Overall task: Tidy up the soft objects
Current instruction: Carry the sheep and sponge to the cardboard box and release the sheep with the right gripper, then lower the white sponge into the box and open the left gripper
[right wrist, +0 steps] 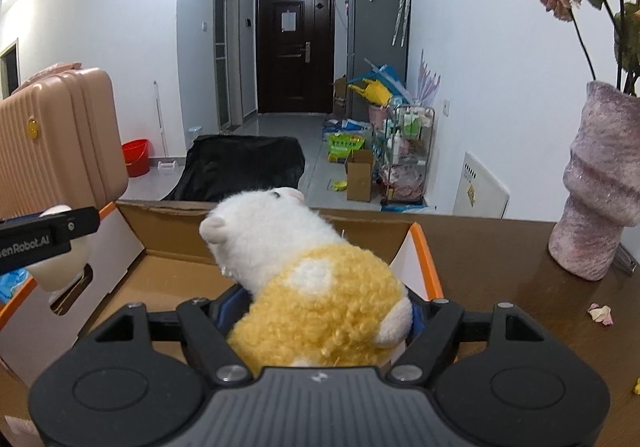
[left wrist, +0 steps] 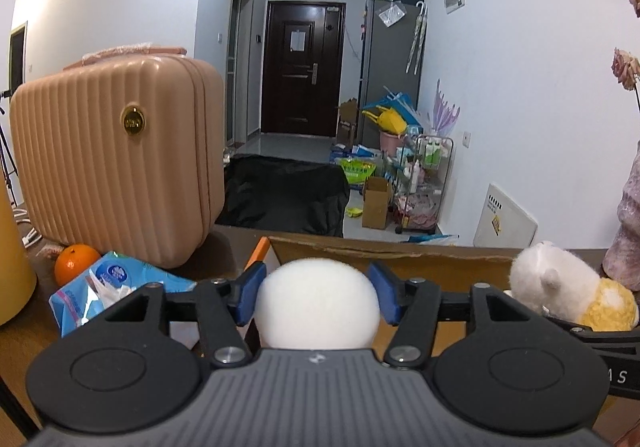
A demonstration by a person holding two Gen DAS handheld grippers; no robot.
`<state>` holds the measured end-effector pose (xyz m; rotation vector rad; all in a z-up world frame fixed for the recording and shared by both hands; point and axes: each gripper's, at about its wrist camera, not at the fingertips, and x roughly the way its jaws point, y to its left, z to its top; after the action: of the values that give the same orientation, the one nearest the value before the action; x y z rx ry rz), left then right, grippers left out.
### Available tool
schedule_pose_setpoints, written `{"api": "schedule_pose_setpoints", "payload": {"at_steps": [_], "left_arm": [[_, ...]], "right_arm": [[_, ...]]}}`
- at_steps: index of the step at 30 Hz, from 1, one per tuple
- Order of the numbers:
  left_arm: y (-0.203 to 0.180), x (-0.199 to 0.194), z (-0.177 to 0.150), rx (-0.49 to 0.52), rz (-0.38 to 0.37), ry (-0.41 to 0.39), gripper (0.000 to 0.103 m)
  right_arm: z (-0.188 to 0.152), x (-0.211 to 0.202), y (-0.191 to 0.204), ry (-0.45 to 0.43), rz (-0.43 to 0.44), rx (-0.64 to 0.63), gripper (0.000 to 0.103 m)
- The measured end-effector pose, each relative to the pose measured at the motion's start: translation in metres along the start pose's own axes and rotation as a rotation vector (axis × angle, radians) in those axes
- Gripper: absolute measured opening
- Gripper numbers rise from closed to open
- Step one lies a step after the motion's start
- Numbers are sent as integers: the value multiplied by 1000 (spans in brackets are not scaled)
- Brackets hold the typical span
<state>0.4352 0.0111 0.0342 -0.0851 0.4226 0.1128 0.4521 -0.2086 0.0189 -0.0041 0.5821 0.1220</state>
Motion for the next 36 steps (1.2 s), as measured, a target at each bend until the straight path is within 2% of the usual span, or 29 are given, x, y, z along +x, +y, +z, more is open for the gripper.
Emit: {"api": "schedule_pose_setpoints", "payload": {"at_steps": [1,2,5,19,36], "left_arm": [[0,0,-1,3,3,2,69],[-1,0,-2,5,6,2,80],[-1,-4,-3,0,16,-16,103],[1,-17,3,-27,25,-41,103],[11,-60,0,-14,11,-72,103]], "right_arm": [[0,1,0,8,5,1,80],[0,2,-1,16,6,2,87],[0,2,0,26,2,1,98],[4,-16,2,-12,-5,-8,102],[2,-70,-5,-103,-21,-11,103]]}}
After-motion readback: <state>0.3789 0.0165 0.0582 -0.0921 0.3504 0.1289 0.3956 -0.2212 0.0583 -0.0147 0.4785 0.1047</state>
